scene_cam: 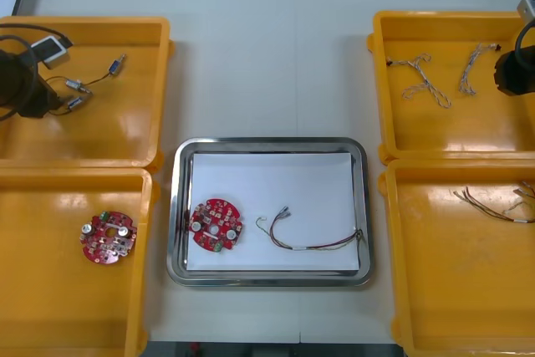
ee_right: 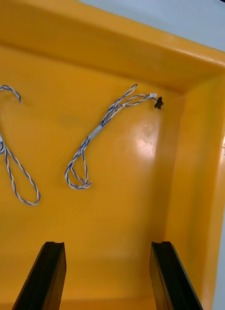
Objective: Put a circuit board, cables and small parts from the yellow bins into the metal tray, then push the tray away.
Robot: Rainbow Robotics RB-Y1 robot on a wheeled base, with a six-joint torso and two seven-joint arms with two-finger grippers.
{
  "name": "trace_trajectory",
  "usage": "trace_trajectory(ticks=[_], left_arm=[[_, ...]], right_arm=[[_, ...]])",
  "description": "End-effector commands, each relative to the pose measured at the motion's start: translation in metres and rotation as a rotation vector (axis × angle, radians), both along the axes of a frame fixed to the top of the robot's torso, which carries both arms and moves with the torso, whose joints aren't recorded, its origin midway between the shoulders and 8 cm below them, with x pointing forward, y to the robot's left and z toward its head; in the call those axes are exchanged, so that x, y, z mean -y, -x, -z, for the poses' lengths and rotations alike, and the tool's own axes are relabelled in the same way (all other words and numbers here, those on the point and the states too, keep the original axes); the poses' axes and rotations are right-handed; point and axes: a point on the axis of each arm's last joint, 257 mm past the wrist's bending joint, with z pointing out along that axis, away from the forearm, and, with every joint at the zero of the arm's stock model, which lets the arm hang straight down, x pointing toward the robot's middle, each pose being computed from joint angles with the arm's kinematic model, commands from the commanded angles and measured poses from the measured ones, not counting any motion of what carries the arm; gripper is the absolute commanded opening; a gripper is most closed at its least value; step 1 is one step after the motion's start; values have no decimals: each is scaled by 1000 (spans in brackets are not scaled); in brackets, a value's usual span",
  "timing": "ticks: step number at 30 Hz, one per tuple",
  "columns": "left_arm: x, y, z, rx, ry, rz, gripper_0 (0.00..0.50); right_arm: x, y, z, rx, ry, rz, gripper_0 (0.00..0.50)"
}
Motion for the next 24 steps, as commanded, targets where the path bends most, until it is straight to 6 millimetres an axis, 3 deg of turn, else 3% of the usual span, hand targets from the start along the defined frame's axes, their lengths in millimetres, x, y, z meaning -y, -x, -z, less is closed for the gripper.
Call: trace_trajectory(ticks=[1, 8, 16, 21, 24], left_arm=[[-19, -11, -40, 43, -160, 98, 500], [-15, -12, -35, 36, -165, 106, 500], [-12, -15, -32, 38, -181, 114, 495], [-13, -15, -27, 30, -190, 117, 425], [-13, -15, -27, 32, -194, 118, 359]], right_arm=[[-18, -30, -19, 89, -62, 4, 500], [-18, -58, -14, 134, -119, 25, 500], [-16, -74, 2, 139, -172, 57, 500], [-20, -82, 14, 128, -212, 70, 500], [-23, -85, 24, 107, -225, 73, 500]])
